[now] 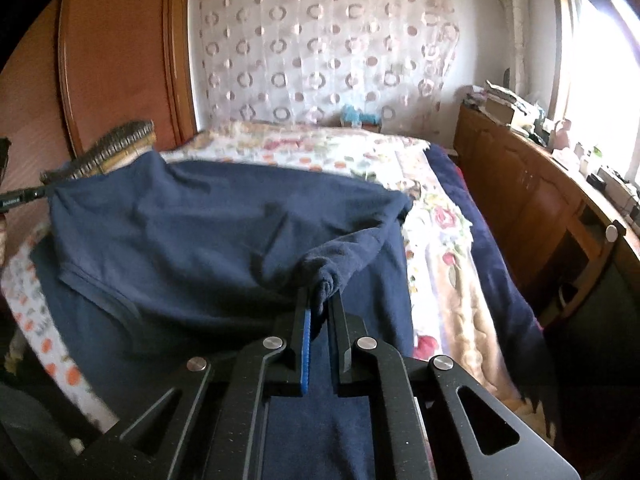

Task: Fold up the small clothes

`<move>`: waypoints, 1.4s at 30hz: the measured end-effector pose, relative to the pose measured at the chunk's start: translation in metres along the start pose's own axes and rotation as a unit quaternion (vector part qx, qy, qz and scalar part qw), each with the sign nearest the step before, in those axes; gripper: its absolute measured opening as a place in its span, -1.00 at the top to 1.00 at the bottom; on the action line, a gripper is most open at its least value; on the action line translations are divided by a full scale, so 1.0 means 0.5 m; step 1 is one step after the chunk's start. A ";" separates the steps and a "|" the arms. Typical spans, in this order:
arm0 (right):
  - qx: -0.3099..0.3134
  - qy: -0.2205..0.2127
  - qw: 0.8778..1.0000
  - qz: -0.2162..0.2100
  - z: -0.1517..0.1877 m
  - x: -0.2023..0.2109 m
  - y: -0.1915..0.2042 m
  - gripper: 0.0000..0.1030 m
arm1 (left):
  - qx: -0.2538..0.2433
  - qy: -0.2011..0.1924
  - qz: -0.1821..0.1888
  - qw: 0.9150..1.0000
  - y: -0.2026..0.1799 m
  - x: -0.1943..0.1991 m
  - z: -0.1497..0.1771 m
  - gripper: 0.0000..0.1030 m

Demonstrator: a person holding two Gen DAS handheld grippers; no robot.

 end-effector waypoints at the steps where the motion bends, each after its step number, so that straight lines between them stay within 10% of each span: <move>1: -0.002 -0.007 1.000 -0.002 -0.001 0.013 0.000 0.87 | 0.001 -0.006 0.002 1.000 0.001 0.015 -0.002 0.90; 29: 0.008 0.056 0.998 -0.016 0.070 0.003 -0.004 0.87 | 0.007 0.053 -0.018 0.998 0.001 0.019 0.113 0.86; 32: 0.009 0.047 0.999 -0.012 0.072 0.019 0.003 0.86 | 0.005 0.049 -0.024 0.999 0.002 0.025 0.103 0.33; 35: 0.012 0.035 0.999 -0.009 0.071 0.037 0.005 0.85 | 0.007 0.051 -0.009 0.999 0.000 0.020 0.100 0.21; 39: 0.007 0.028 1.000 -0.005 0.071 0.049 0.006 0.64 | -0.001 0.062 -0.022 0.998 -0.005 0.002 0.100 0.14; 42: 0.009 0.018 1.000 -0.003 0.068 0.053 0.011 0.04 | 0.002 0.070 -0.026 0.997 0.000 -0.012 0.103 0.08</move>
Point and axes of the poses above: each gripper's, at about its wrist camera, not at the fingertips, and x roughly against the way its jaws point, y to its left, z to its underside, the point moved 3 cm from there along -x, roughly the way its jaws point, and after that the axes turned 5 degrees about y, right-handed, at the moved point
